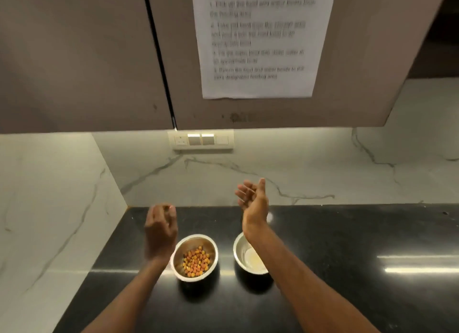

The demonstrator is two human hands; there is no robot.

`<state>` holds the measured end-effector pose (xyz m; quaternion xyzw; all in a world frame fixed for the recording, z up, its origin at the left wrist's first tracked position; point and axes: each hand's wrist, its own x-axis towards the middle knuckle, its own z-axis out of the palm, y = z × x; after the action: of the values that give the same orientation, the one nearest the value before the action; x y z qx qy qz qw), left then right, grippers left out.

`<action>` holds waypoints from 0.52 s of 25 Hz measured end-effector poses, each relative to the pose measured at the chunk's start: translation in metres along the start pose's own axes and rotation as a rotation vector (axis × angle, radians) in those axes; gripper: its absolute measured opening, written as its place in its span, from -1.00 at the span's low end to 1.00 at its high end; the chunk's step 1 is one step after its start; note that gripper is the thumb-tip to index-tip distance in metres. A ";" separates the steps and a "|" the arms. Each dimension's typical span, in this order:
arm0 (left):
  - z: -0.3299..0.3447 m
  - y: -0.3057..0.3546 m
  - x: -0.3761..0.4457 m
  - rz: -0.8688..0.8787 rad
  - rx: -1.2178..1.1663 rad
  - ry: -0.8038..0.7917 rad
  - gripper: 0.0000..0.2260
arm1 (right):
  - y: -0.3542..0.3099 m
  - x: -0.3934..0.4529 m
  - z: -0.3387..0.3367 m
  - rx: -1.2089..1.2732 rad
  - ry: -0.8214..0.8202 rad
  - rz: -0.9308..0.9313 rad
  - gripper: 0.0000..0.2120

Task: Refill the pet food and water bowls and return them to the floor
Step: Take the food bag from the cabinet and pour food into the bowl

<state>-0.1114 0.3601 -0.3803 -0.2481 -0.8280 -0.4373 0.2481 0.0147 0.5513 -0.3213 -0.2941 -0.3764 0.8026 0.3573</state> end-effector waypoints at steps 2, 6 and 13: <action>-0.020 0.050 0.048 0.164 -0.131 0.028 -0.84 | -0.042 -0.009 0.055 0.325 -0.087 0.029 -0.38; -0.060 0.145 0.121 -0.232 -0.525 -0.138 -0.49 | -0.118 -0.037 0.125 0.692 -0.132 -0.049 -0.50; -0.102 0.190 0.130 -0.734 -1.268 -0.391 -0.65 | -0.135 -0.080 0.123 0.586 -0.061 -0.041 -0.69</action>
<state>-0.0701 0.3928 -0.1338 -0.1246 -0.4763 -0.8322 -0.2550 0.0168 0.5014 -0.1277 -0.1466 -0.1448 0.8782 0.4317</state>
